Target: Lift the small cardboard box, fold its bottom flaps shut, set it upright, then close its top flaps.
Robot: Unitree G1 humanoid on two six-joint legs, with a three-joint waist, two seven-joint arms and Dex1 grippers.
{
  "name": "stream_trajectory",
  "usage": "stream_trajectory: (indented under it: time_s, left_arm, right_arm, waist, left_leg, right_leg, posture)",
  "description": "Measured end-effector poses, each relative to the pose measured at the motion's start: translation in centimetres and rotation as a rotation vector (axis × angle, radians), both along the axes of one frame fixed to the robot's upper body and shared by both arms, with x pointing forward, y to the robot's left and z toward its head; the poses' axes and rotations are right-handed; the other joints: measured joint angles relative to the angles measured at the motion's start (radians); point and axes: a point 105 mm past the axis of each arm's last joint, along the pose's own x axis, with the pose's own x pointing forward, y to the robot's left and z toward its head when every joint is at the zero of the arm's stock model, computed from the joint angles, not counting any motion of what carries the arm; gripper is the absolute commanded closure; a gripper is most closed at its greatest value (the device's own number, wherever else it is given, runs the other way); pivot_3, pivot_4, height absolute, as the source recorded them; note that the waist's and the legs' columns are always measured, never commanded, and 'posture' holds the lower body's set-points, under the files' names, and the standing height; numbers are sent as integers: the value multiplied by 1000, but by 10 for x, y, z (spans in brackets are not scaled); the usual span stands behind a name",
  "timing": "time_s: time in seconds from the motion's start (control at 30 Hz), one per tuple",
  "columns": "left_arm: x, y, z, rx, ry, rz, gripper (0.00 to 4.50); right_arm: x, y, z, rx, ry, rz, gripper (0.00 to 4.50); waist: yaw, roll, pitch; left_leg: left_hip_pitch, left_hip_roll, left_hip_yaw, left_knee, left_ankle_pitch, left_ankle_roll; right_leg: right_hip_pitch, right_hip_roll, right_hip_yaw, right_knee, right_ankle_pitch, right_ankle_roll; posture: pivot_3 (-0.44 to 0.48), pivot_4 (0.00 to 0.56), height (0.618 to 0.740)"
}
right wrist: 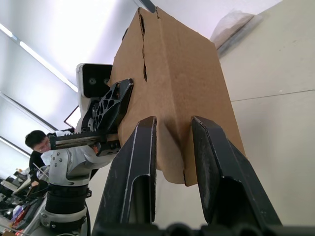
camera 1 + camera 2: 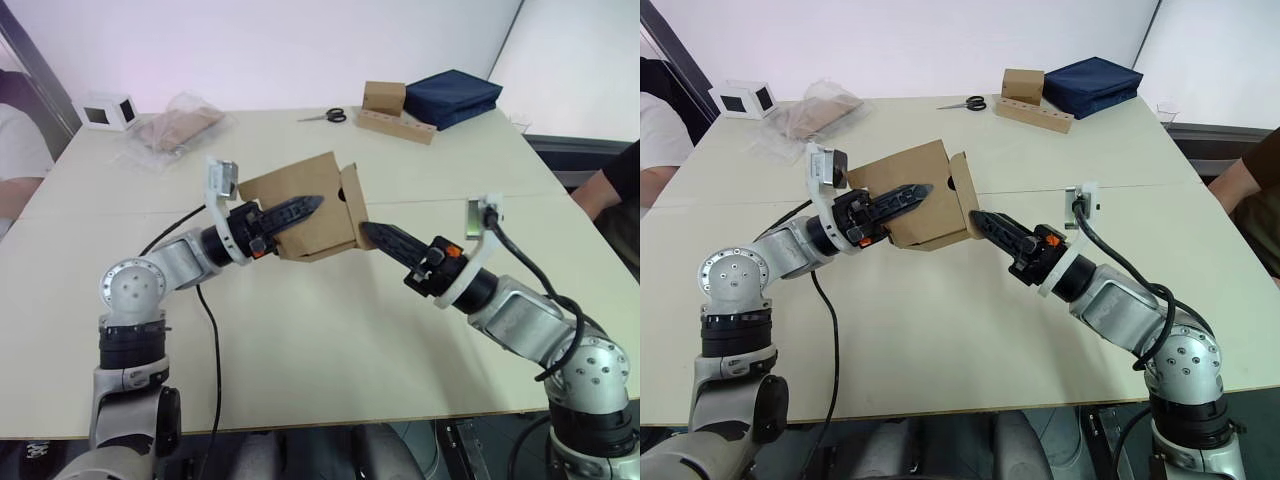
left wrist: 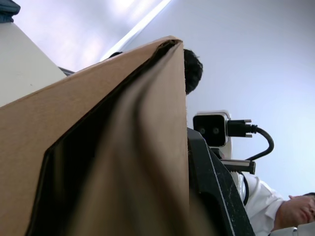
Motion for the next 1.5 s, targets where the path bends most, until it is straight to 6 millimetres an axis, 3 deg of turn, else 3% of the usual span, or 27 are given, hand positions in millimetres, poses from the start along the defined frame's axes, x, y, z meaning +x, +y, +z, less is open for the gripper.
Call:
stream_trajectory:
  time_s: [0.43, 0.6, 0.8, 1.1, 1.5]
  left_arm:
    - [-7, 0, -5, 7, -1, -20, 4500]
    - [0, 5, -4, -4, 19, -2, 4500]
    - [-1, 8, 0, 0, 10, -11, 4500]
    - [-5, 10, 2, 9, -3, -41, 4500]
    - [-9, 4, -1, 38, -25, -84, 4500]
  right_arm:
    - [6, 6, 10, 25, -37, 0, 3392]
    - [3, -7, -5, -41, -4, -15, 3392]
    - [-1, -22, -4, -140, -72, -4, 3392]
    - [0, -28, -4, -298, -201, 42, 3392]
    - [5, -16, 6, -188, -197, 58, 3392]
  waist:
    - [1, 0, 0]
    - [3, 0, 0]
    - [1, 0, 0]
    - [2, 0, 0]
    - [3, 0, 0]
  left_leg:
    - [0, 0, 0, 0, 0, 0]
    - [0, 0, 0, 0, 0, 0]
    - [0, 0, 0, 0, 0, 0]
    - [0, 0, 0, 0, 0, 0]
    - [0, 0, 0, 0, 0, 0]
  right_leg:
    - [0, 0, 0, 0, 0, 0]
    - [0, 0, 0, 0, 0, 0]
    - [0, 0, 0, -1, 0, 0]
    - [0, 0, 0, -1, 0, 0]
    - [0, 0, 0, -1, 0, 0]
  posture:
    - [0, 150, 740]
    - [0, 150, 740]
    - [0, 150, 740]
    - [0, 150, 740]
    - [0, 150, 740]
